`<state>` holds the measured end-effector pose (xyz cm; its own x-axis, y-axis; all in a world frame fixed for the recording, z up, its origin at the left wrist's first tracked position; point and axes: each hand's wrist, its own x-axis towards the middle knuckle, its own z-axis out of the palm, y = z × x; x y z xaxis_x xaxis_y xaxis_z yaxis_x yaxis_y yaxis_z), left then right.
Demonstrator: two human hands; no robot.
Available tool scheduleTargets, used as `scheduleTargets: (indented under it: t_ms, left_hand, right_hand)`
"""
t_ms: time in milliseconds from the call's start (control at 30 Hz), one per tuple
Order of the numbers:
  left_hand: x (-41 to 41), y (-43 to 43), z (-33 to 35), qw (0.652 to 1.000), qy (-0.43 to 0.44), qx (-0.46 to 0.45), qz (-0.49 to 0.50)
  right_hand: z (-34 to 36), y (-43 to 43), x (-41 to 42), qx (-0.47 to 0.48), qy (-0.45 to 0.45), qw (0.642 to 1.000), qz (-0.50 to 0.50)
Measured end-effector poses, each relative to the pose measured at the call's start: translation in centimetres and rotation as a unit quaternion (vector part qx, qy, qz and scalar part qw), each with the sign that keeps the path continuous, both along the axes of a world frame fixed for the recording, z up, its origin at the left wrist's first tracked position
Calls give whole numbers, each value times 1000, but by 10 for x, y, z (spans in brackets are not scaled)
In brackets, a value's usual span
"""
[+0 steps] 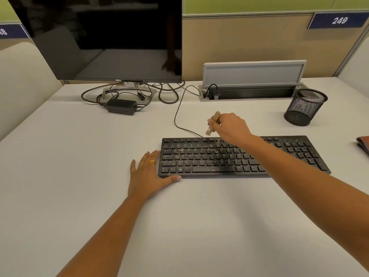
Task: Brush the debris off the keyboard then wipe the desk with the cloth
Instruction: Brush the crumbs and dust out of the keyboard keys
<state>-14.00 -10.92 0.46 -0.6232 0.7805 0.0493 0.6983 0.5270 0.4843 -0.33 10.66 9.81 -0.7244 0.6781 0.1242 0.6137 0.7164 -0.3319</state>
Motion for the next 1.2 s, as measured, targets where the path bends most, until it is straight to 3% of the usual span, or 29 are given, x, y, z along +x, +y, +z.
scheduleTargets:
  t_ms: [300,433,600,700,867,1033,1200]
  left_hand:
    - [2,0,1,1000,1,0,-1]
    - [1,0,1,1000,1,-2,-1]
    - [1,0,0,1000,-3,3,1]
    - [0,0,-1,1000,0,0,-1]
    - [1,0,0,1000,1,1,-2]
    - [1,1,-1,1000,-1,1,1]
    - [1,0,-1,1000,3,2,-2]
  right_hand:
    - [-2,-4,-2,-12,51,999,7]
    - [-6,-1,0,0,9,1000,17]
    - [0,1,1,-69,50,995,54]
    - [-1,0,8,-42,2,997,70]
    - [3,10,17,42,-35,998,38]
    - [0,11,15,-9,37,999,-5]
    - [-2,8,13,-24,-5,1000,7]
